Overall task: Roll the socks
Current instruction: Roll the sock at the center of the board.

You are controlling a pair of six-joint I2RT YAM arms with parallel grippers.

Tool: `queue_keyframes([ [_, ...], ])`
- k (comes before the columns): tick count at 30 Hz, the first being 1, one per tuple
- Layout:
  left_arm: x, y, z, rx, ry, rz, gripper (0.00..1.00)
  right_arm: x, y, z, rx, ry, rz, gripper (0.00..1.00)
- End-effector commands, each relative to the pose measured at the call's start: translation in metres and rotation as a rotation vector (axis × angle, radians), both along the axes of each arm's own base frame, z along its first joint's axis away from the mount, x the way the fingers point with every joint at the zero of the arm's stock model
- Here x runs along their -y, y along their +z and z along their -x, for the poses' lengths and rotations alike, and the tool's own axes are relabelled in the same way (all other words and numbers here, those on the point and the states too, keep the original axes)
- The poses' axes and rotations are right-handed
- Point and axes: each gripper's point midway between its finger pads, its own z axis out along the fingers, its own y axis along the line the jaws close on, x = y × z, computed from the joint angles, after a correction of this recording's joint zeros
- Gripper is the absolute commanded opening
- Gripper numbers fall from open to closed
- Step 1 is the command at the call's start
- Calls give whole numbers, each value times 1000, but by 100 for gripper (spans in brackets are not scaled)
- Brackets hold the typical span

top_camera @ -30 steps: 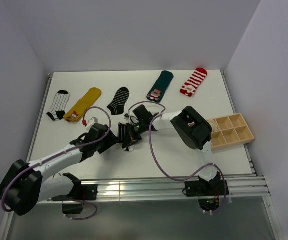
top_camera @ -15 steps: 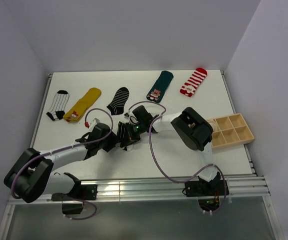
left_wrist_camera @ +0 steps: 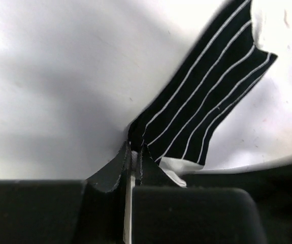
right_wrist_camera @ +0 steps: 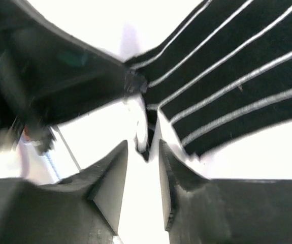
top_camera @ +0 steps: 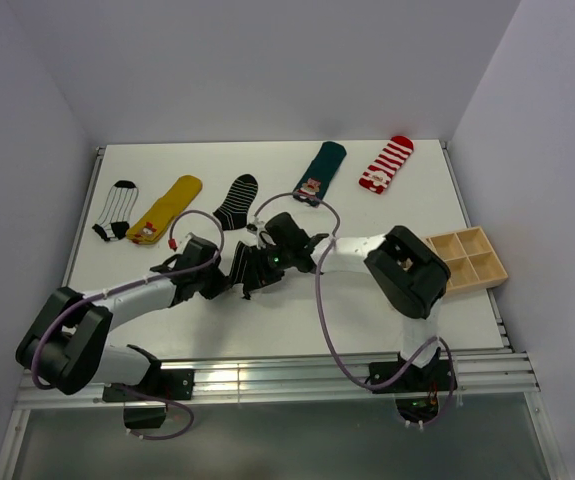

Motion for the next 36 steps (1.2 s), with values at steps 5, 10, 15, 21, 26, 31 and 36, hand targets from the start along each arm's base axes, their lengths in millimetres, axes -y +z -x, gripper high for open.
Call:
queue_keyframes([
  [5, -6, 9, -5, -67, -163, -52, 0, 5, 38, -14, 451, 37, 40, 49],
  [10, -3, 8, -5, -105, -243, -36, 0, -1, 45, -10, 656, 22, 118, 54],
  [15, 0, 7, -4, -121, -284, -23, 0, -10, 36, -12, 747, 9, 180, 55],
  [21, 0, 8, -7, -125, -308, -30, 0, -25, 20, -4, 834, 49, 272, 55],
  [26, 0, 8, -8, -126, -314, -30, 0, -31, 2, 7, 833, 91, 299, 55],
  [31, 1, 8, -9, -127, -330, -28, 0, -31, -9, 6, 874, 95, 362, 54],
  [36, 1, 8, -10, -125, -345, -29, 0, -26, -24, 2, 896, 94, 426, 35],
])
